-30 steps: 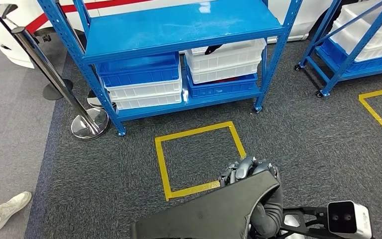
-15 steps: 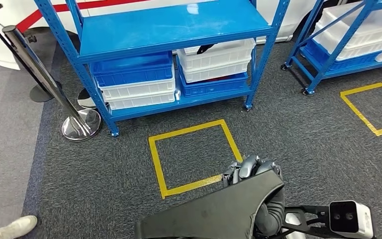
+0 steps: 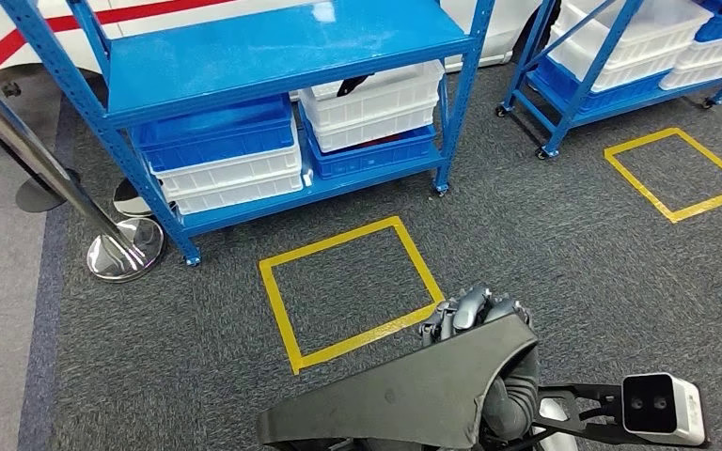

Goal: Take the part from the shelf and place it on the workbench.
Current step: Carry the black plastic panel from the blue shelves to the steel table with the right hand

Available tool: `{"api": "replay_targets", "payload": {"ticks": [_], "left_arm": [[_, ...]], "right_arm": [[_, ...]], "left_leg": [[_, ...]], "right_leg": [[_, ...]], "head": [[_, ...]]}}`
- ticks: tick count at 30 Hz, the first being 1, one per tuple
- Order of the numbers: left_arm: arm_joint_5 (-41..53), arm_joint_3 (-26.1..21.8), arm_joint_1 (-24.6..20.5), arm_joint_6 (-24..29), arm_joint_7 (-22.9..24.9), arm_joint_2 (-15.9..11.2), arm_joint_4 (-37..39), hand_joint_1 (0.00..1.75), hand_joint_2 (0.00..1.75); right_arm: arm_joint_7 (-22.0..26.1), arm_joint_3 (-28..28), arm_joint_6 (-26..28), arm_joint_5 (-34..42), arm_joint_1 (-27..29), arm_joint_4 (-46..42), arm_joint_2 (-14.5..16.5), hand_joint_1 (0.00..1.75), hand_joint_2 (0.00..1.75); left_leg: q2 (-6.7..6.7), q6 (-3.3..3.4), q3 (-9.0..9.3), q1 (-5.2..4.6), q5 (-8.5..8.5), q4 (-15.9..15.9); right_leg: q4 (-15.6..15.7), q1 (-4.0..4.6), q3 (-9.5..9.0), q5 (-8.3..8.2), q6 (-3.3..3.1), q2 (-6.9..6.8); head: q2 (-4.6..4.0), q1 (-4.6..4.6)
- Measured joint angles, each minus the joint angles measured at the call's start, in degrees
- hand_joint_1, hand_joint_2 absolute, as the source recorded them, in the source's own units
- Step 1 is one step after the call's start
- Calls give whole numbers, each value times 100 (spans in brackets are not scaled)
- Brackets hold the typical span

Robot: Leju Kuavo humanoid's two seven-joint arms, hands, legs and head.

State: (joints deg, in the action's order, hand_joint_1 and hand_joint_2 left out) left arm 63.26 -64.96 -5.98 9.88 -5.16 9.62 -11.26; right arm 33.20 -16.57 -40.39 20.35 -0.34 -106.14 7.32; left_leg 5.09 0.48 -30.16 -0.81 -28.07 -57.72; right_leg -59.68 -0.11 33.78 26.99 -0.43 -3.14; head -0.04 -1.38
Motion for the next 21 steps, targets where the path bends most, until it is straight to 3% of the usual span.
{"api": "replay_targets", "payload": {"ticks": [7, 10, 12, 14, 15, 16, 18, 19, 20, 21], "left_arm": [[14, -1, -1, 2, 11, 0, 0, 0, 175], [94, 1, -9, 5, 78, -1, 0, 0, 175], [185, 15, -13, 7, 162, -7, 0, 0, 175], [252, 34, 4, 4, 225, -19, 0, 0, 175], [268, 42, 13, 1, 241, -24, 0, 0, 175], [293, 57, 19, -3, 259, -28, 0, 0, 175], [325, 106, 5, -42, 245, -2, 0, 0, 175], [336, 128, -7, -66, 218, 21, 0, 0, 175], [328, 139, -16, -90, 180, 49, 0, 0, 175], [304, 139, -16, -98, 144, 72, 0, 0, 175]], "right_arm": [[5, 1, 0, 7, 4, 0, 0, 175, 175], [36, 11, -1, 22, 31, -2, 0, 175, 175], [78, 29, 2, 26, 60, -20, 5, 175, 175], [105, 47, 12, 7, 104, -46, 25, 175, 175], [104, 56, 20, -6, 136, -57, 35, 175, 175], [100, 73, 30, -23, 177, -68, 43, 175, 175], [116, 143, 40, -182, 242, -78, 41, 175, 175], [125, 176, 44, -266, 257, -77, 36, 175, 175], [133, 201, 45, -346, 261, -73, 30, 175, 175], [129, 204, 47, -362, 261, -69, 25, 175, 175]], "left_leg": [[13, -4, 2, 0, 1, 4], [58, -37, 5, -1, -11, 2], [-110, -96, -72, 19, -196, -211], [-367, -155, -362, 63, -599, -917], [-422, -174, -520, 80, -754, -1289], [-461, -190, -542, 105, -714, -1374], [-579, -93, -217, 144, -297, -644], [-614, -21, -23, 157, -63, -186], [-620, 57, 58, 151, 24, 56], [-548, 90, 44, 137, 45, 68]], "right_leg": [[-1, 2, 4, -1, -3, 12], [25, -9, 11, -27, -46, 84], [64, -40, 19, -70, -109, 169], [75, -54, 47, -103, -151, 278], [72, -53, 61, -113, -157, 337], [63, -55, 71, -125, -151, 438], [29, -76, 158, -195, 2, 704], [-55, -83, 228, -166, 77, 732], [-244, -86, 347, -65, 148, 681], [-552, -84, 478, 130, 153, 532]], "head": [[0, 2], [0, 2], [0, 0], [0, -3], [-1, -3], [-1, -3], [-1, -1], [-1, 6], [-1, 12], [-1, 17]]}}
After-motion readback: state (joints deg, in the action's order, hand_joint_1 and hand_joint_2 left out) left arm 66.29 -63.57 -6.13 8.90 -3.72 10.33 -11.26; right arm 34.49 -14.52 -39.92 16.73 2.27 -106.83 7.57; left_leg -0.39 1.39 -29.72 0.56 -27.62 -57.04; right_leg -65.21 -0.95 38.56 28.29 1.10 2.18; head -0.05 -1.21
